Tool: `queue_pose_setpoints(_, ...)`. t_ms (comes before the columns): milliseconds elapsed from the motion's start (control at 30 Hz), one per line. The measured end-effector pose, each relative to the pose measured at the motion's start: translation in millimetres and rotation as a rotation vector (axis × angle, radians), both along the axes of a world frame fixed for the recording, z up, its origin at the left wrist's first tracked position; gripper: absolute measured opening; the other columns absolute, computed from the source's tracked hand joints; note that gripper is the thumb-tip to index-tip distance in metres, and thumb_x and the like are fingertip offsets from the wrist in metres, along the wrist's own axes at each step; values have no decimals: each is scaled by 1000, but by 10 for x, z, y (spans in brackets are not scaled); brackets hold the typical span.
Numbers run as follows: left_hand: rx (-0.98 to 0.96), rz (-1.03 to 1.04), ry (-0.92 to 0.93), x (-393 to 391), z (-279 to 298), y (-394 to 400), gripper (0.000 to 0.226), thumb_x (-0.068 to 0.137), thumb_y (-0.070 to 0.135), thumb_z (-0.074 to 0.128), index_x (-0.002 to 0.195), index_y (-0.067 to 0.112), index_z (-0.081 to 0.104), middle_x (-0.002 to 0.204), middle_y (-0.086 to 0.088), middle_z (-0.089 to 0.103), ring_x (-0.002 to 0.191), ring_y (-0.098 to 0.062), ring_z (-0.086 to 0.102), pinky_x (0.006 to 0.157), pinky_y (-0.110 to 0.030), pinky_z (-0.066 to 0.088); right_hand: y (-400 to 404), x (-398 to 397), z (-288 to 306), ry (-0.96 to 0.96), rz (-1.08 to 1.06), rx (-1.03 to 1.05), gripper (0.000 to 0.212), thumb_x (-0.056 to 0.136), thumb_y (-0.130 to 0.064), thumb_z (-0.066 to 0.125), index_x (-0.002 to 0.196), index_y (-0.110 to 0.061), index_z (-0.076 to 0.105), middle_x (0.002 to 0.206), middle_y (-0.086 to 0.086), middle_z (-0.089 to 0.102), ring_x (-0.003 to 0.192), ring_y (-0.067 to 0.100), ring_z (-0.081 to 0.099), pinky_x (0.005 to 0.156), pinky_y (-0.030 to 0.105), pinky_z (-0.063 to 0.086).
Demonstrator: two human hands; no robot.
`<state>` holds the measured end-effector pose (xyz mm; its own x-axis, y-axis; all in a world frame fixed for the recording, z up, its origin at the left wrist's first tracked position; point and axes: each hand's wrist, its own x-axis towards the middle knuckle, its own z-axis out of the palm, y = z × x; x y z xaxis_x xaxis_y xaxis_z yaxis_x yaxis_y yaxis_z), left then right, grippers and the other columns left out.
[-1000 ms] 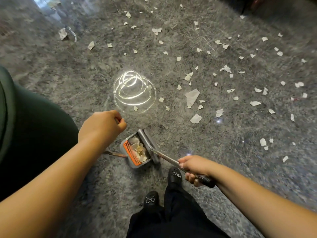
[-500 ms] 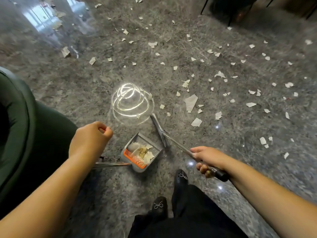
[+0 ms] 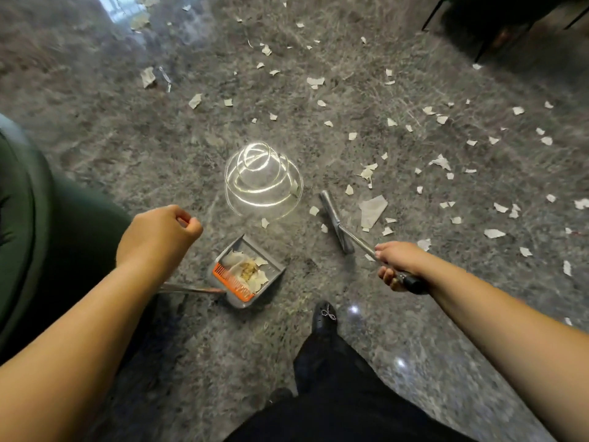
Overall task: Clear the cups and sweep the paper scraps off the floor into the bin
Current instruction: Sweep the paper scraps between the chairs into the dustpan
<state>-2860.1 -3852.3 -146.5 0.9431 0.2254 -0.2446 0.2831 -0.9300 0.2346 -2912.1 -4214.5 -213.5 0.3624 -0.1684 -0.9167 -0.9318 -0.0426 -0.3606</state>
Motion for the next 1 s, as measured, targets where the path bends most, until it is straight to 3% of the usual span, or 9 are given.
queue_pose_setpoints(233, 62, 21, 63, 559, -52, -120, 20, 91, 48, 57, 88, 30, 66, 86, -2, 67, 76, -24, 58, 62, -30, 42, -251, 860, -373, 81, 89, -36, 35, 99, -15, 31, 132, -14, 45, 59, 5, 39, 26, 6, 35, 36, 9, 29)
queue_pose_setpoints(467, 83, 45, 56, 663, -41, -38, 22, 89, 46, 59, 89, 27, 69, 90, -4, 70, 77, -25, 58, 65, -31, 44, 110, 1314, -585, 125, 321, -16, 28, 99, -15, 31, 122, -10, 46, 52, 4, 40, 27, 10, 36, 36, 14, 32)
queue_pose_setpoints(600, 112, 59, 51, 728, -83, -60, 17, 89, 44, 58, 86, 30, 67, 82, -1, 63, 72, -22, 52, 62, -29, 39, 393, 1389, -516, 115, 506, 30, 30, 100, -13, 30, 126, -9, 42, 35, 0, 40, 28, 11, 35, 37, 13, 31)
queue_pose_setpoints(867, 109, 53, 35, 718, -102, 54, 18, 90, 44, 57, 91, 29, 68, 79, 2, 58, 71, -20, 53, 59, -29, 39, 830, 1226, -274, 81, 983, 25, 37, 98, -3, 27, 133, -1, 38, 55, 11, 40, 35, 15, 35, 40, 19, 33)
queue_pose_setpoints(1000, 85, 43, 11, 662, -116, 96, 19, 90, 44, 56, 92, 29, 68, 85, 2, 64, 74, -21, 56, 61, -31, 46, 931, 923, -216, 132, 1027, 43, 30, 99, -6, 27, 124, -12, 41, 55, 9, 38, 36, 14, 35, 39, 18, 33)
